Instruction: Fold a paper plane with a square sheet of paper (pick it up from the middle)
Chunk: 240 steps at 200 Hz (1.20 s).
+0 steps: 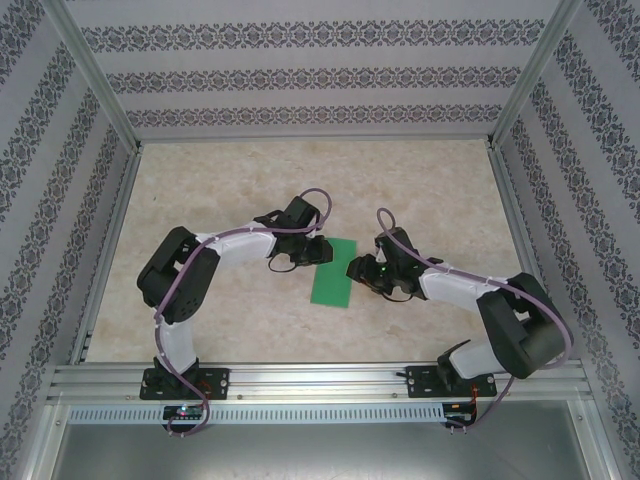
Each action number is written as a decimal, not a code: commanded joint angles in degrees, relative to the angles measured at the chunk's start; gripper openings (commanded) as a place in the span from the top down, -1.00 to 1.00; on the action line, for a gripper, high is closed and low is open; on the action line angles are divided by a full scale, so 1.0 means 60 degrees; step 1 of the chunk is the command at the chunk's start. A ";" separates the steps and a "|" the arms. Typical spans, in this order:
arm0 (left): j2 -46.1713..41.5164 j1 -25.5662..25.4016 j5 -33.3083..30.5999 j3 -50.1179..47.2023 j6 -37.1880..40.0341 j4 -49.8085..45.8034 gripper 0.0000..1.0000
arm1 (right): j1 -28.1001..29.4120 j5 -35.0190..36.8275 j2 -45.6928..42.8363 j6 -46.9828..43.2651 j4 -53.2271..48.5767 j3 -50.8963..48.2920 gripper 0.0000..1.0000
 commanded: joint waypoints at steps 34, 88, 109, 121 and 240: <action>0.0244 -0.0068 -0.0039 0.0253 0.0202 -0.0123 0.55 | 0.0192 -0.0449 0.0561 0.0203 0.0992 0.0283 0.13; 0.0264 -0.0072 -0.0149 -0.0152 0.0154 0.0020 0.57 | 0.0221 -0.0726 0.1077 0.0219 0.1266 0.0505 0.17; 0.0279 -0.0074 -0.0151 -0.0274 0.0136 0.0081 0.58 | 0.0232 -0.0789 0.1196 0.0269 0.1412 0.0545 0.18; 0.0232 -0.0072 -0.0177 -0.0310 0.0125 0.0088 0.59 | 0.0239 -0.0776 0.1185 0.0299 0.1442 0.0550 0.19; -0.2887 -0.2164 -0.2223 -0.2525 0.3195 0.0371 -0.01 | 0.0022 -0.0848 0.1432 0.0454 0.0779 0.1006 0.66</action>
